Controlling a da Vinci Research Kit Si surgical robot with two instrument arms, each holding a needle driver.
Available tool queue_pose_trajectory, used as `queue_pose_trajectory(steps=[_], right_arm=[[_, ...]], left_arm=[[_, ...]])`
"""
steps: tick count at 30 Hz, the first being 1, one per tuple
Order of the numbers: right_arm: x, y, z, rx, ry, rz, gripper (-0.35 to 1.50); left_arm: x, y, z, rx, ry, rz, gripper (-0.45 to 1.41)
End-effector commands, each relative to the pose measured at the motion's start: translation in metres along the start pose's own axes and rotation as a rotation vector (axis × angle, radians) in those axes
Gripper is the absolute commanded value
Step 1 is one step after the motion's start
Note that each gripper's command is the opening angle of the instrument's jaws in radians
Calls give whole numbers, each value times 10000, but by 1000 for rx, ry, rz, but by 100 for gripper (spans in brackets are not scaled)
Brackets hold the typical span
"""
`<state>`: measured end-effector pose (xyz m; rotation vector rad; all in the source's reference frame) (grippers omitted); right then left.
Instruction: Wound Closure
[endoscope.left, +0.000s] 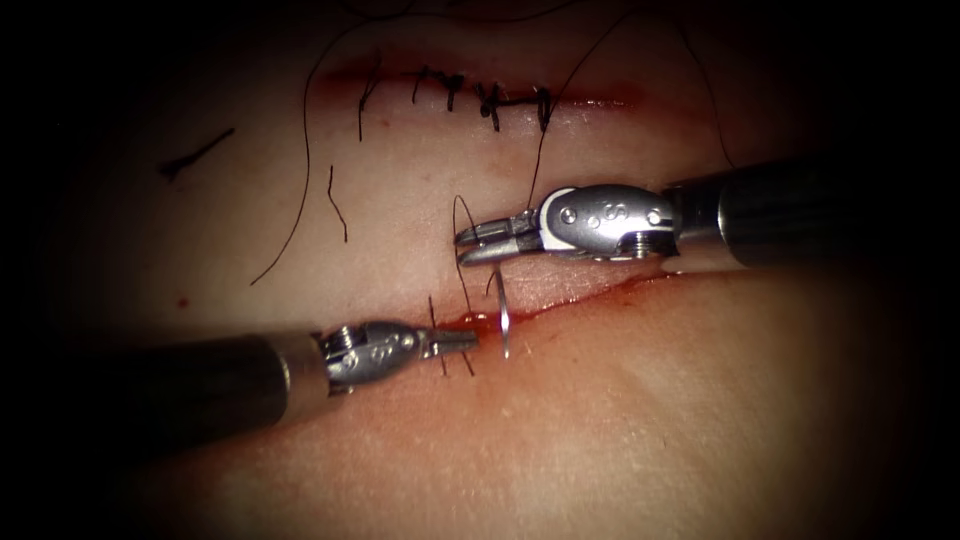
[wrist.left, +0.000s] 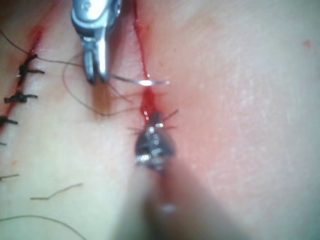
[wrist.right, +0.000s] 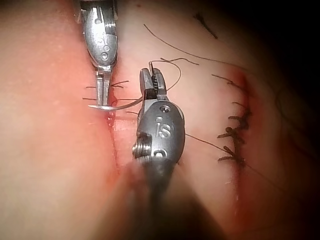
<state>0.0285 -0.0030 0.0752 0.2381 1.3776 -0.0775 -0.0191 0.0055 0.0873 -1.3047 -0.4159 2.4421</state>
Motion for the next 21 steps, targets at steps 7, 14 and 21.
queue_pose_trajectory(steps=[7,14,21], right_arm=[[1,-1,9,-1,4,-77,-35],[1,0,14,-21,-10,-213,-35],[-1,-3,16,-27,-15,-334,-35]], left_arm=[[-7,-6,10,3,-26,-5,-45],[-9,-11,10,3,-42,-3,-45],[-10,-14,11,4,-48,-2,-45]])
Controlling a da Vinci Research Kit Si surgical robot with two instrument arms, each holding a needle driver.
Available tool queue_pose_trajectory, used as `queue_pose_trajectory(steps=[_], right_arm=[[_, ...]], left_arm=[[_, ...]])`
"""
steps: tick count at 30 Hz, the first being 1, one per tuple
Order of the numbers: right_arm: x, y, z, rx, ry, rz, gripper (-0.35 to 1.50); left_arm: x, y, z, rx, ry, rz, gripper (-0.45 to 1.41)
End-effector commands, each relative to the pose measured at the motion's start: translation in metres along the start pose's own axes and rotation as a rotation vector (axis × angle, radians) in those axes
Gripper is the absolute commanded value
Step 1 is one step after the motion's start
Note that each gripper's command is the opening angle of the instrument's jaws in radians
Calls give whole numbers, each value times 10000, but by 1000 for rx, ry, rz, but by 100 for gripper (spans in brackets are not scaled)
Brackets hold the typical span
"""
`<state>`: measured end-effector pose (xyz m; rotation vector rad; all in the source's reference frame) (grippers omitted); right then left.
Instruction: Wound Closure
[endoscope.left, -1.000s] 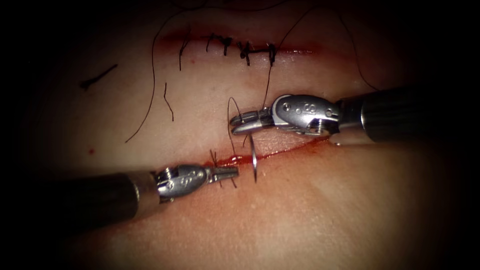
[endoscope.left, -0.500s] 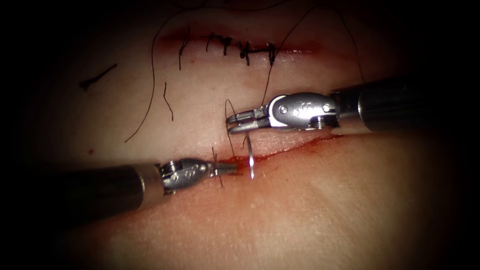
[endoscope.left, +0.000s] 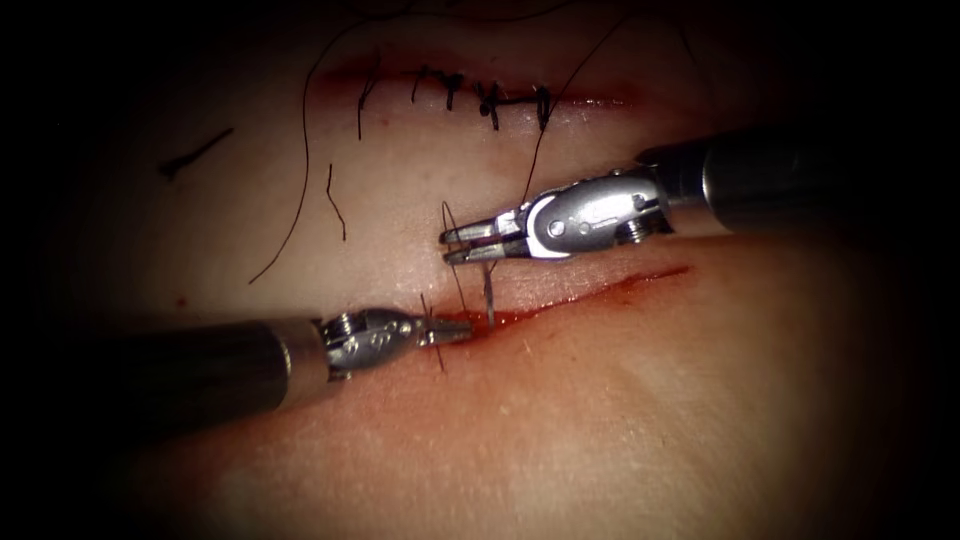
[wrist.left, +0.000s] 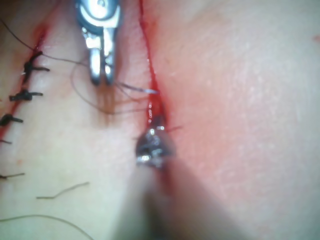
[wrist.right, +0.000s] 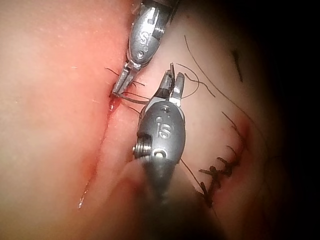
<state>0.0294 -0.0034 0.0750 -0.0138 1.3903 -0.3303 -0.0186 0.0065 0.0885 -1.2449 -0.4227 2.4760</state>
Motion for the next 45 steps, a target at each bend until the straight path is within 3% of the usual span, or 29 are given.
queue_pose_trajectory(steps=[1,9,22,45], right_arm=[[-4,-4,9,0,-1,-21,-35],[-10,-25,17,-17,-4,-117,-35],[-10,-25,22,-33,-17,-242,-35],[-12,-45,36,-48,-18,-291,-35]], left_arm=[[-3,0,9,-2,0,0,-45],[-2,-5,8,5,-2,-1,-45],[-1,-5,7,4,-1,-2,-45],[-5,-1,-1,8,-4,1,-45]])
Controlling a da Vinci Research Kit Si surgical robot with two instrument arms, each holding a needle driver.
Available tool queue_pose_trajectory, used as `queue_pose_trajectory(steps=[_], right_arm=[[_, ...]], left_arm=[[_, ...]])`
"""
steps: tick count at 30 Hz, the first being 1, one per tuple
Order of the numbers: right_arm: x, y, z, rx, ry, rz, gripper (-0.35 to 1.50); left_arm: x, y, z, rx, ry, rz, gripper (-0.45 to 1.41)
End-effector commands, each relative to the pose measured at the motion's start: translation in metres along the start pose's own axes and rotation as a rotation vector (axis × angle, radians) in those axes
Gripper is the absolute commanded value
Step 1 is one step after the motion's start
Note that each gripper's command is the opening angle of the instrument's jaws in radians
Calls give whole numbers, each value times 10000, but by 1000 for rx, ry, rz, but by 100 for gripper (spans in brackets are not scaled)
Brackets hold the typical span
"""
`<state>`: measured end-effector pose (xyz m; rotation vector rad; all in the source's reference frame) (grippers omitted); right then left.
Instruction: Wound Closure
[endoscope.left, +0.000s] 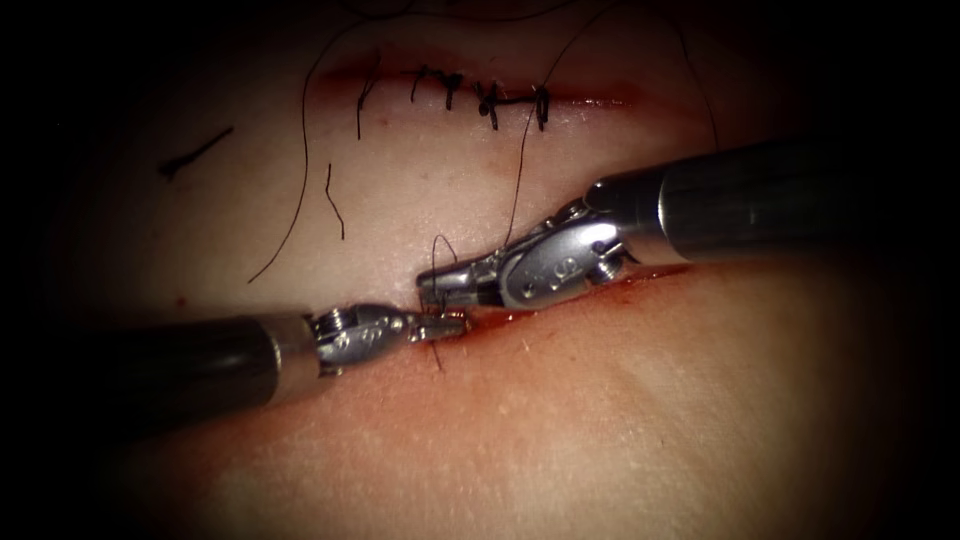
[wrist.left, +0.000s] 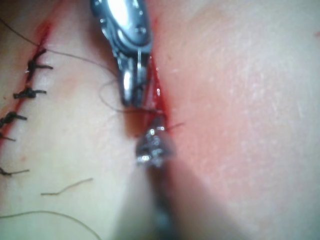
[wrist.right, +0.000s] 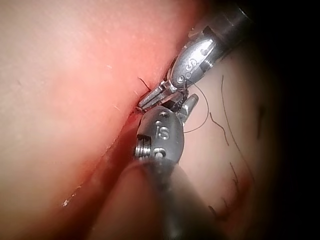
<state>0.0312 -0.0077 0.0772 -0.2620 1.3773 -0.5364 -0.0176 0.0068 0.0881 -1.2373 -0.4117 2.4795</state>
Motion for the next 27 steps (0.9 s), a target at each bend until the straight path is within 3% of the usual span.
queue_pose_trajectory(steps=[1,27], right_arm=[[-2,-4,6,1,2,7,-35],[4,-11,-1,70,-2,166,-35]], left_arm=[[-3,2,9,-1,0,0,-45],[-5,3,7,-3,-3,1,-45]])
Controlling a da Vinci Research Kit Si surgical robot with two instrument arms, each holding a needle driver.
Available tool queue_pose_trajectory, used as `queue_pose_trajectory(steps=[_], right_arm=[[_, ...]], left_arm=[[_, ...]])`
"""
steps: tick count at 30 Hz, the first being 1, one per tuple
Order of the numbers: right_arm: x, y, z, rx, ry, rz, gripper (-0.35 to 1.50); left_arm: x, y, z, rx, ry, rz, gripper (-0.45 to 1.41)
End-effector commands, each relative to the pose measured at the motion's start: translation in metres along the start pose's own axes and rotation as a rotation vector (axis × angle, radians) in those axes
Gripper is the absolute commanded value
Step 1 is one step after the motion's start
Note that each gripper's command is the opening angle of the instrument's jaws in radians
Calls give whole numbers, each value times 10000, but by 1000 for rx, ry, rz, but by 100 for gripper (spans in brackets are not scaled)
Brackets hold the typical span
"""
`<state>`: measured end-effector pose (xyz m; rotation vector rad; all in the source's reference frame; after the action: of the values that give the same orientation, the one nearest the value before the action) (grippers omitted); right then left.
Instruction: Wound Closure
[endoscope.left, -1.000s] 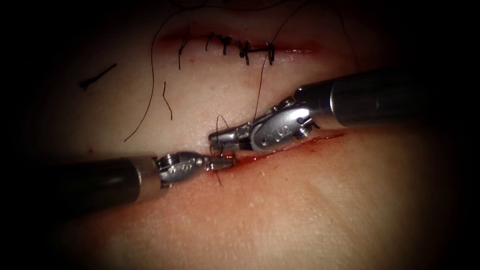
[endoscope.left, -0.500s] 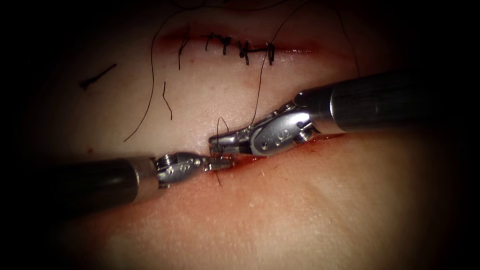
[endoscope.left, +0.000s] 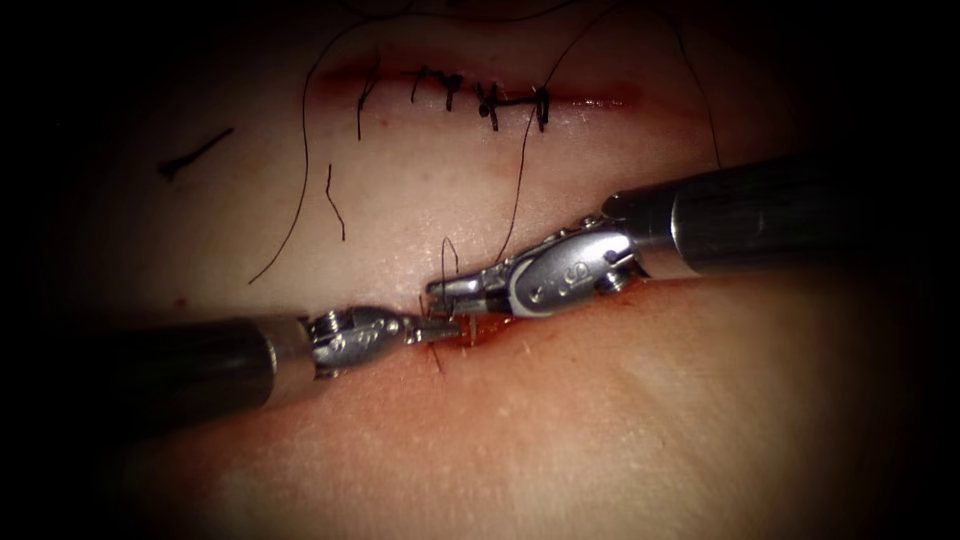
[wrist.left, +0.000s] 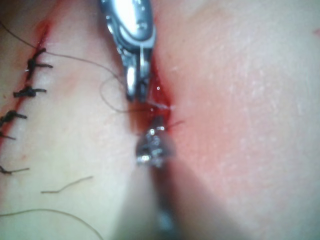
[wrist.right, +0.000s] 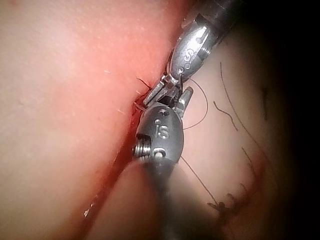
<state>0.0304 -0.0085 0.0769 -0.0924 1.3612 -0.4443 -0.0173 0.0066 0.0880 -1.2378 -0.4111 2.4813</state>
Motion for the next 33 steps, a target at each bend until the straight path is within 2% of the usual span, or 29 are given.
queue_pose_trajectory(steps=[1,6,12,21,33], right_arm=[[-2,-1,5,1,1,-4,-35],[-1,14,3,-39,-18,-83,-35],[-1,17,9,-68,-30,-157,-35],[-4,-10,20,-43,-42,-224,-35],[2,-6,15,-29,-38,-224,-35]], left_arm=[[-3,2,9,-3,-2,-1,-45],[-5,5,11,0,-3,1,-45],[-6,6,11,0,-3,1,-45],[-4,5,9,-3,-3,1,-45],[-4,5,9,-2,-3,0,-45]])
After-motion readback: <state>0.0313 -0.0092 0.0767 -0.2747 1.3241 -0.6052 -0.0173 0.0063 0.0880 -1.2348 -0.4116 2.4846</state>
